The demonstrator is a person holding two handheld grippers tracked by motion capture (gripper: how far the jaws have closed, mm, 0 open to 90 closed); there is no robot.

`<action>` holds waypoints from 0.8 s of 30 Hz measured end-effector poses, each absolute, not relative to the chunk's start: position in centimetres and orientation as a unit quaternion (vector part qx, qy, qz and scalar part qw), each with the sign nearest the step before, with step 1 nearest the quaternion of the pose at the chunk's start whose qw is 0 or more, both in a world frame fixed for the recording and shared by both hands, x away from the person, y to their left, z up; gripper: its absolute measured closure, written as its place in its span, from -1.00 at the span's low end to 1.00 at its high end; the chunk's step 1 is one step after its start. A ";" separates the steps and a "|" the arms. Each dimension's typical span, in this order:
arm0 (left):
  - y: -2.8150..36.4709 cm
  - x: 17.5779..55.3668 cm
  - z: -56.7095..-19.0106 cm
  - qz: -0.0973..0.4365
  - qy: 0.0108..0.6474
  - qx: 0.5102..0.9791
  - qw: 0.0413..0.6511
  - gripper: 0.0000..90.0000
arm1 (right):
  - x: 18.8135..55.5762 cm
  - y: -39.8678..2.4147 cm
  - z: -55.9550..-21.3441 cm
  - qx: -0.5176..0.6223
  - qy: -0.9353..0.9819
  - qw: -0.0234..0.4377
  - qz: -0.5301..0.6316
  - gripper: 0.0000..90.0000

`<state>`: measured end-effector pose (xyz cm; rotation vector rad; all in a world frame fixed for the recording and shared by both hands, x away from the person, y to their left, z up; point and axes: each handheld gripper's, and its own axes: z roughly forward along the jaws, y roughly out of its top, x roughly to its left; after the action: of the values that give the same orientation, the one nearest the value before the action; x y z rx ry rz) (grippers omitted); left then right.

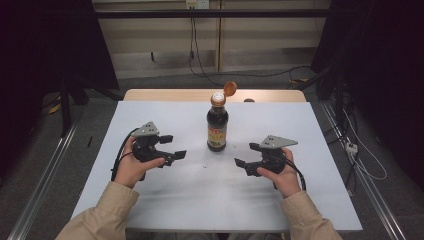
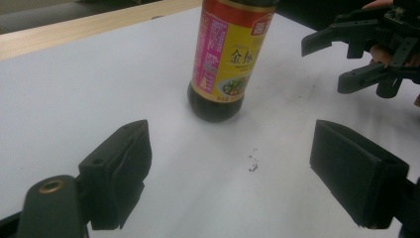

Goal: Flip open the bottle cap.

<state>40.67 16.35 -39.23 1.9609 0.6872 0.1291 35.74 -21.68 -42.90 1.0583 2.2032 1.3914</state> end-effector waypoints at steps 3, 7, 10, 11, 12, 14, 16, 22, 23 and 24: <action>17.0 40.3 -39.8 0.060 0.289 0.811 0.505 -0.64 | 35.2 -22.1 -42.9 0.371 0.772 0.164 0.490 -0.63; 17.8 39.9 -40.6 0.057 0.298 0.807 0.506 -0.64 | 34.5 -22.8 -43.1 0.372 0.775 0.168 0.483 -0.63; 18.4 39.5 -41.0 0.057 0.299 0.808 0.505 -0.64 | 34.0 -23.5 -43.2 0.377 0.772 0.171 0.482 -0.63; 18.6 39.3 -41.1 0.060 0.299 0.807 0.506 -0.64 | 33.7 -23.7 -43.3 0.378 0.771 0.173 0.482 -0.63; 18.8 39.2 -41.2 0.062 0.300 0.804 0.510 -0.64 | 33.5 -24.0 -43.3 0.378 0.771 0.174 0.483 -0.63; 19.1 38.9 -41.2 0.061 0.302 0.803 0.510 -0.66 | 32.9 -24.5 -43.4 0.382 0.770 0.177 0.481 -0.63; 19.5 38.5 -41.3 0.063 0.300 0.804 0.509 -0.67 | 32.4 -25.0 -43.5 0.383 0.768 0.180 0.481 -0.63; 20.4 37.7 -41.8 0.065 0.299 0.805 0.508 -0.68 | 31.1 -26.3 -43.9 0.395 0.763 0.181 0.479 -0.63; 20.6 37.6 -41.8 0.063 0.299 0.807 0.506 -0.68 | 30.9 -26.5 -44.0 0.396 0.762 0.182 0.479 -0.63; 20.7 37.5 -41.9 0.063 0.298 0.805 0.509 -0.68 | 30.8 -26.7 -44.1 0.398 0.761 0.184 0.478 -0.63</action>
<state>37.48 20.70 -41.93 1.9402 0.7185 0.1506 30.82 -26.67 -44.11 1.1225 2.1464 1.3471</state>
